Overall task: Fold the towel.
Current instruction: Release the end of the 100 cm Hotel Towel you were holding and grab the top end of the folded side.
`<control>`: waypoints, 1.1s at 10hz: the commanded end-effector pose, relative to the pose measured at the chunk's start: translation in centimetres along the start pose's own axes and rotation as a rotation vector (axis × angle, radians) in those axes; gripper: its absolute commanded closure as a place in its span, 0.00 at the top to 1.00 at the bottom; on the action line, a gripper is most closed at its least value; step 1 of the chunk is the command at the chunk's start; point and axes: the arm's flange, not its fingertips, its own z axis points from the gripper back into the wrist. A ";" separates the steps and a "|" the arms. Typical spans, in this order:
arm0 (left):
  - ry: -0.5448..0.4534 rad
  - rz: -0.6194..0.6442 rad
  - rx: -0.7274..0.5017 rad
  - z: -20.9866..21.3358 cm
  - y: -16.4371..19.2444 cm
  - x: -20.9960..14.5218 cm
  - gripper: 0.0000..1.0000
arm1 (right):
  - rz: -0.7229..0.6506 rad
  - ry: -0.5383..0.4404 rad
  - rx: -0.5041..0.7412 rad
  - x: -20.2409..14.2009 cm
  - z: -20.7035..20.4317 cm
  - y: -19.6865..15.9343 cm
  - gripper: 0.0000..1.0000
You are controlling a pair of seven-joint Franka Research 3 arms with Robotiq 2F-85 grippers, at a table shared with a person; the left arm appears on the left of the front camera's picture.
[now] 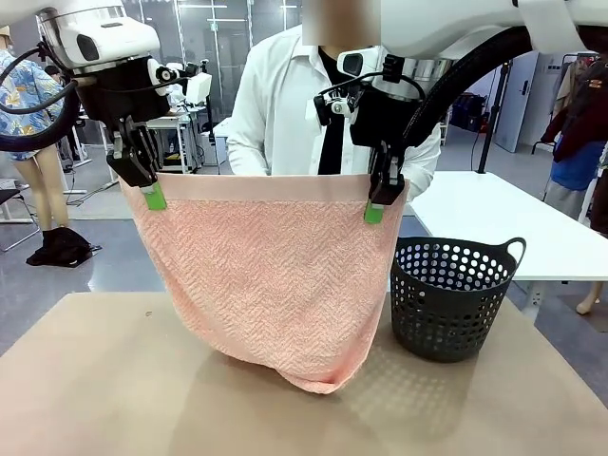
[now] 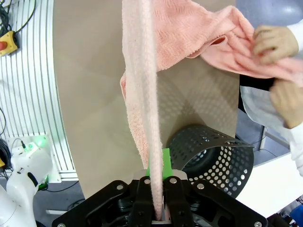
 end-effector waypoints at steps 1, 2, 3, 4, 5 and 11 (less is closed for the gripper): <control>-0.001 -0.003 0.003 0.1 0.0 0.0 0.00 | 0.000 0.003 -0.001 -0.1 0.0 0.0 0.00; -0.001 -0.003 0.003 0.1 0.0 0.0 0.00 | 0.000 0.003 -0.001 -0.1 0.0 0.0 0.00; -0.001 -0.003 0.003 0.1 0.0 0.0 0.00 | 0.000 0.003 -0.001 -0.1 0.0 0.0 0.00; -0.001 -0.003 0.003 0.1 0.0 0.0 0.00 | 0.000 0.003 -0.001 -0.1 0.0 0.0 0.00; -0.001 -0.003 0.003 0.1 0.0 0.0 0.00 | 0.000 0.003 -0.001 -0.1 0.0 0.0 0.00; -0.001 -0.003 0.003 0.1 0.0 0.0 0.00 | 0.000 0.003 -0.001 -0.1 0.0 0.0 0.00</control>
